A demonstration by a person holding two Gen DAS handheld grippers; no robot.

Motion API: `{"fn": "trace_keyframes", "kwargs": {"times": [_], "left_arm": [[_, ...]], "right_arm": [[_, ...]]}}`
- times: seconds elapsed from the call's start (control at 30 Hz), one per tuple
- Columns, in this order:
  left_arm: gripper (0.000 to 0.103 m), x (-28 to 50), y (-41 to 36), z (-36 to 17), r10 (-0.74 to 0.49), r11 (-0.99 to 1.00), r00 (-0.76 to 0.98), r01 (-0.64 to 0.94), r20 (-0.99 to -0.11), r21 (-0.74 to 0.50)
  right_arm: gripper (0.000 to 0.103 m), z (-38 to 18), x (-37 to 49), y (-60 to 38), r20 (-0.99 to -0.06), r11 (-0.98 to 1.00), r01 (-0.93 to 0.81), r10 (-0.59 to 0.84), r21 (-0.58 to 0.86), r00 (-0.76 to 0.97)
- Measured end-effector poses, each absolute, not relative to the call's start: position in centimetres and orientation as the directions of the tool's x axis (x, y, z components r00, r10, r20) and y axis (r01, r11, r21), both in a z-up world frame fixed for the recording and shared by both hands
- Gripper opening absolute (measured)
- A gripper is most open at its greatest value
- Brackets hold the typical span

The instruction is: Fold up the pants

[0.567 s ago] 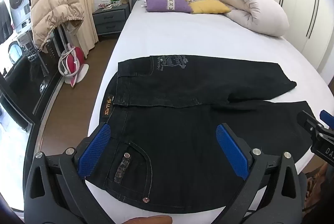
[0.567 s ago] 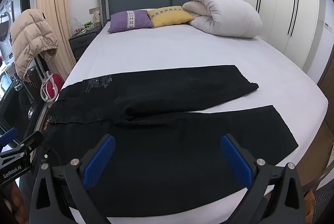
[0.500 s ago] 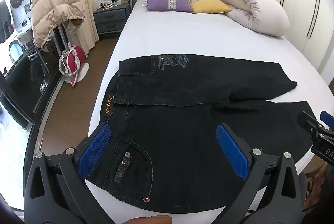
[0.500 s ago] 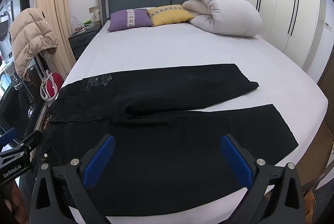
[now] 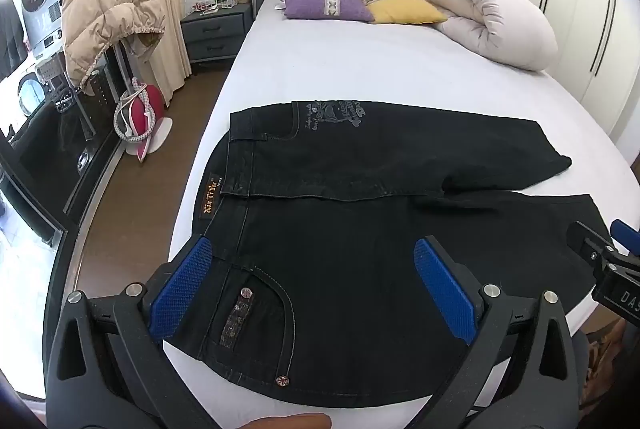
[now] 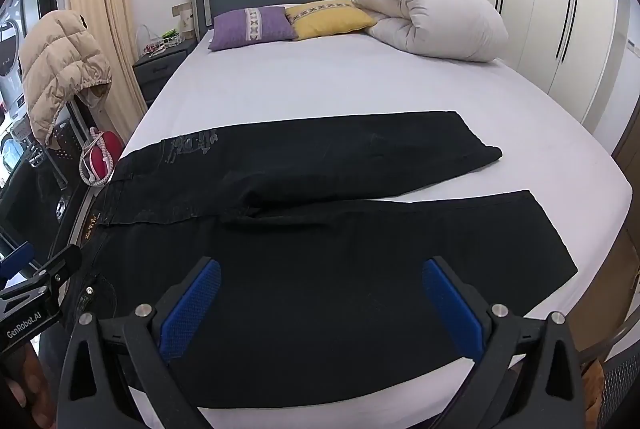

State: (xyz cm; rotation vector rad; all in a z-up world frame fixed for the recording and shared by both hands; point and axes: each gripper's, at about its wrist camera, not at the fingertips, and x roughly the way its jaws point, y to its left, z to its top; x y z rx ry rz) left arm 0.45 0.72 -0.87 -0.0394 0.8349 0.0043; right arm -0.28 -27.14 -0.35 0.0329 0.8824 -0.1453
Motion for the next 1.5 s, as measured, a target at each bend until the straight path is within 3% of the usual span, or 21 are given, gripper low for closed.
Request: {"fn": "trace_keyframes", "kwargs": {"times": [1.5], "left_arm": [[0.103,0.35,0.89,-1.33,-0.013,0.999,0.668,-0.019,-0.744,-0.035]], "right_arm": [[0.103,-0.86,-0.74,-26.79,-0.786,0.991,0.134,-0.094,-0.015,0.611]]}}
